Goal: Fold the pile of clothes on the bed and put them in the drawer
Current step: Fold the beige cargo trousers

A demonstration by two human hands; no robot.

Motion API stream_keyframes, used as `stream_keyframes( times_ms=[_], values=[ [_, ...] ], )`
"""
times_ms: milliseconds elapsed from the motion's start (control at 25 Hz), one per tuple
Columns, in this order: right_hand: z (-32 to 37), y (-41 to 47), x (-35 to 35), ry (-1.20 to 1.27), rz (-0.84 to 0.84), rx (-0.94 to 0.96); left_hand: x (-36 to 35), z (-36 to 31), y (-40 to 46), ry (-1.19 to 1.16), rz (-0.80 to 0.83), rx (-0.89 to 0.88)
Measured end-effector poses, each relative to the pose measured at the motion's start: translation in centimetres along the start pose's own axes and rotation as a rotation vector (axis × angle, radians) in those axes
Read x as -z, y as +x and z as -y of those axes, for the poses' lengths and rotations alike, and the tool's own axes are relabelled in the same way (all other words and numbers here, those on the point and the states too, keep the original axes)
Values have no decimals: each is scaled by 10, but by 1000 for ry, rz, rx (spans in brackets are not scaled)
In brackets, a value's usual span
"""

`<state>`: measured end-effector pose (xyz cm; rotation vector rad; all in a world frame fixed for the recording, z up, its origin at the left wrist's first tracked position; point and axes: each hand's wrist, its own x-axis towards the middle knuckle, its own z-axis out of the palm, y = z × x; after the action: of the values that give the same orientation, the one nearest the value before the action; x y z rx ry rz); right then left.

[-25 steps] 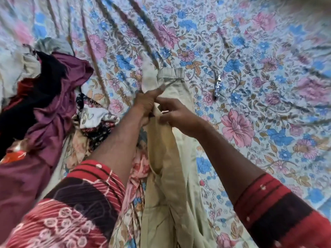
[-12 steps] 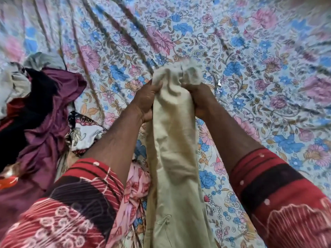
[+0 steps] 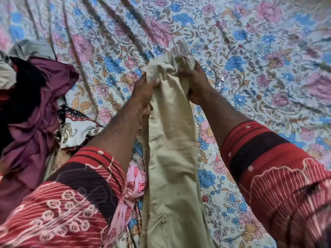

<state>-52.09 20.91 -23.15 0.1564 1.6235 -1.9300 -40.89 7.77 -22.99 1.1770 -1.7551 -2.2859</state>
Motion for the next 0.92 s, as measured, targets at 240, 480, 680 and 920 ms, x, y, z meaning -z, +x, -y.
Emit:
stream_keyframes(
  times_ms=[240,480,680,920],
  values=[
    [-24,-9,17,-489,-113,-111,18,24,-2,236,-245,41],
    [-46,-103,87,-561,308,-512,29,110,-118,317,-262,130],
    [-77,-164,116,-116,335,-422,26,138,-178,485,-306,58],
    [-97,-206,118,-443,422,-375,22,156,-213,450,-252,111]
  ],
)
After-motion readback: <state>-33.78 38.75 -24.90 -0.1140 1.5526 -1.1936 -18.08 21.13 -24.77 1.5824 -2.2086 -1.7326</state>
